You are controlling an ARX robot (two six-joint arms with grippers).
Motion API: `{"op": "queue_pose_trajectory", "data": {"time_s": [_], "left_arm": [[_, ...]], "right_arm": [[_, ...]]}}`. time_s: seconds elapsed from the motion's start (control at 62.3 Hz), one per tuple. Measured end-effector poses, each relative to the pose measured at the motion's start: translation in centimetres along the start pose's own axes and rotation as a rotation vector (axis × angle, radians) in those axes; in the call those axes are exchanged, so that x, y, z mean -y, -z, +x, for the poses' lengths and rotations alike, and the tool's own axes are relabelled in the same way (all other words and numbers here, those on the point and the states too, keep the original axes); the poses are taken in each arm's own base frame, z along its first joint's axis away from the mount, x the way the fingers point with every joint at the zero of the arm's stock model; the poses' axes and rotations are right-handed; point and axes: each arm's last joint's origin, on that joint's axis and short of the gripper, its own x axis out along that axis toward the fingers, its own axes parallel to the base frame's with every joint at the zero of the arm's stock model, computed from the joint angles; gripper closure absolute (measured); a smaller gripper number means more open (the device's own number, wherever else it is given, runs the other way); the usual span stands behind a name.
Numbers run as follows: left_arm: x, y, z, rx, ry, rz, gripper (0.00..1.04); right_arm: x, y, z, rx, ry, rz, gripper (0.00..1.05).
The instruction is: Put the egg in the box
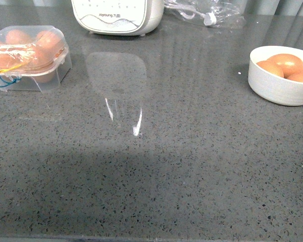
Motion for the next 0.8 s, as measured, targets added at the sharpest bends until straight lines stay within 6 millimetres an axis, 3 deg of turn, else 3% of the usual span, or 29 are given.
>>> {"op": "queue_pose_trajectory", "data": {"time_s": [0.225, 0.803], "left_arm": [[0.00, 0.00, 0.00, 0.000, 0.000, 0.000, 0.05], [0.00, 0.00, 0.00, 0.000, 0.000, 0.000, 0.07]], "right_arm": [[0.00, 0.00, 0.00, 0.000, 0.000, 0.000, 0.07], [0.00, 0.00, 0.00, 0.000, 0.000, 0.000, 0.07]]}}
